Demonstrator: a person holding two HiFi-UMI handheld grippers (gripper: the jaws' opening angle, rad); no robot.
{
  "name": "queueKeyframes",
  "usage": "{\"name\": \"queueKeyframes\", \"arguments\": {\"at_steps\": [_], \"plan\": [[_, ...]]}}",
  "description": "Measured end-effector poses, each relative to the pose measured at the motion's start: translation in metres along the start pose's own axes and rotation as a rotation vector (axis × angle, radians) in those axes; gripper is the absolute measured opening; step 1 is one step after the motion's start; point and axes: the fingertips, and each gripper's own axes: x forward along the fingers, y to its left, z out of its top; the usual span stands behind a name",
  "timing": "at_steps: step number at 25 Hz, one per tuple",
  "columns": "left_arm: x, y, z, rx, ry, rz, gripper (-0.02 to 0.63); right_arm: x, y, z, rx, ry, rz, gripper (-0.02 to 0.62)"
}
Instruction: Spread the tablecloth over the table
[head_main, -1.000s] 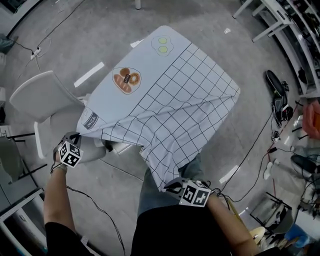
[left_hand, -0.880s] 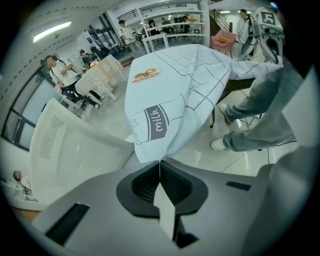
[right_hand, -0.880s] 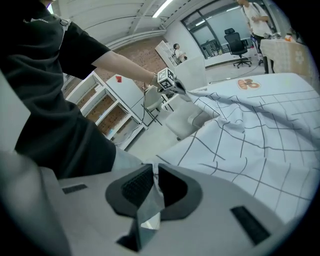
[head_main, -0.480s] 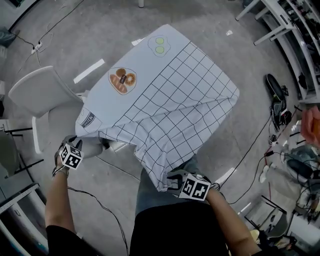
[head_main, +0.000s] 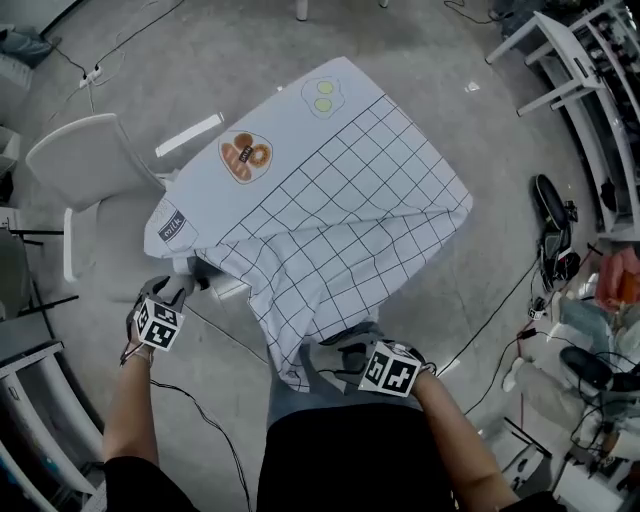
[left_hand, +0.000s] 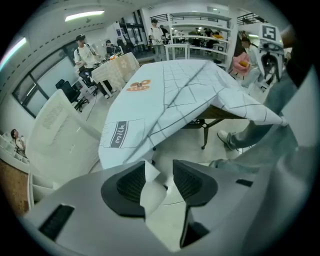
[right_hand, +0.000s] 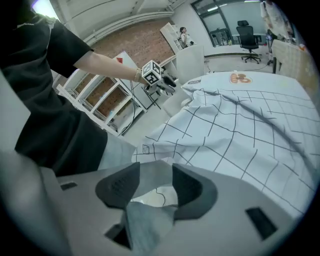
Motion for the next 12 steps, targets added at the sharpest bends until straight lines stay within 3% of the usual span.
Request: {"name": "queueKeyframes", "arguments": {"at_steps": [5, 12], "plan": [[-0.008, -0.09, 0.015, -0.094, -0.034, -0.062, 0.179, -0.013, -0.009, -0.02, -0.057, 0.013, -0.014, 0.195], [-0.025, -0.201, 0.038, -0.326, -0.092, -0.091, 0.179, -0.041, -0.026, -0.037, -0.156, -0.058, -0.045, 0.195]]}}
